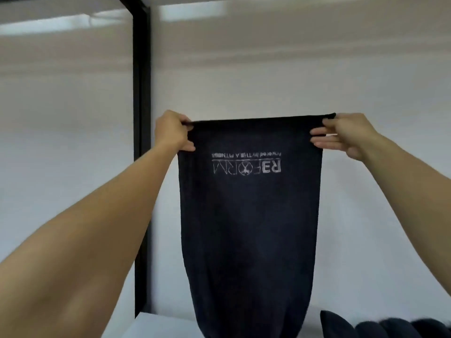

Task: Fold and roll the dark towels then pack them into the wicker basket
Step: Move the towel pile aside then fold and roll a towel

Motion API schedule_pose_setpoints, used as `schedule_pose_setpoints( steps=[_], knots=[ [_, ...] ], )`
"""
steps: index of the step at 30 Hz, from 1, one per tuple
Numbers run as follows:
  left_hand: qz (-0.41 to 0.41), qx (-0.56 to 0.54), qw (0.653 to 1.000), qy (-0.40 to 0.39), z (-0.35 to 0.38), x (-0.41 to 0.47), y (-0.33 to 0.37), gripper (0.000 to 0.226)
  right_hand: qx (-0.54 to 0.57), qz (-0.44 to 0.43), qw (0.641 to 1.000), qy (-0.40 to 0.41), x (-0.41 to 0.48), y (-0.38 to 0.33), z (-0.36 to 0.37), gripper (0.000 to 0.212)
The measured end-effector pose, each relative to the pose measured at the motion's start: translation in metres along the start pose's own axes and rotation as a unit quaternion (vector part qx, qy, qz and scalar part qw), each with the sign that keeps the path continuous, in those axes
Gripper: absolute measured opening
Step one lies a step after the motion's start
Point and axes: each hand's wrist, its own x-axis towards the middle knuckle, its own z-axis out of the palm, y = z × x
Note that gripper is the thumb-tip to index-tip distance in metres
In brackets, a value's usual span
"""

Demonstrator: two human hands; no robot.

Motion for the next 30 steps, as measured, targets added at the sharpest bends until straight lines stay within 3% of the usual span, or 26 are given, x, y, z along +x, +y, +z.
schedule_pose_setpoints(
  steps=[2, 6, 9, 15, 18, 23, 27, 30],
  knots=[
    [0.028, -0.069, 0.996, 0.041, -0.001, 0.014, 0.024, 0.032, 0.065, -0.032, 0.997, -0.012, 0.012, -0.015, -0.002, 0.029],
    [0.114, -0.046, 0.985, 0.12, -0.016, 0.028, 0.045, 0.034, 0.136, -0.09, 0.987, -0.006, 0.015, -0.033, -0.008, 0.025],
    [0.136, -0.031, 0.977, 0.162, -0.031, 0.013, 0.047, 0.036, 0.156, -0.111, 0.982, -0.004, 0.001, -0.037, -0.013, 0.006],
    [0.155, 0.019, 0.964, 0.213, -0.067, -0.042, 0.06, 0.034, 0.148, -0.122, 0.981, -0.014, -0.063, -0.044, -0.024, 0.006],
    [0.13, 0.01, 0.973, 0.191, -0.084, -0.072, 0.075, 0.031, 0.129, -0.131, 0.983, -0.013, -0.1, -0.055, -0.033, 0.005],
    [0.093, -0.1, 0.981, 0.137, -0.112, -0.116, 0.085, 0.02, 0.092, -0.112, 0.989, -0.033, -0.162, -0.066, -0.044, 0.007],
    [0.025, -0.092, 0.992, 0.079, -0.117, -0.169, 0.04, 0.008, 0.01, -0.029, 0.998, -0.058, -0.213, -0.038, -0.045, 0.011],
    [-0.07, -0.064, 0.995, 0.022, -0.11, -0.225, -0.023, 0.006, -0.064, 0.068, 0.992, -0.08, -0.252, 0.019, -0.045, 0.017]
  ],
)
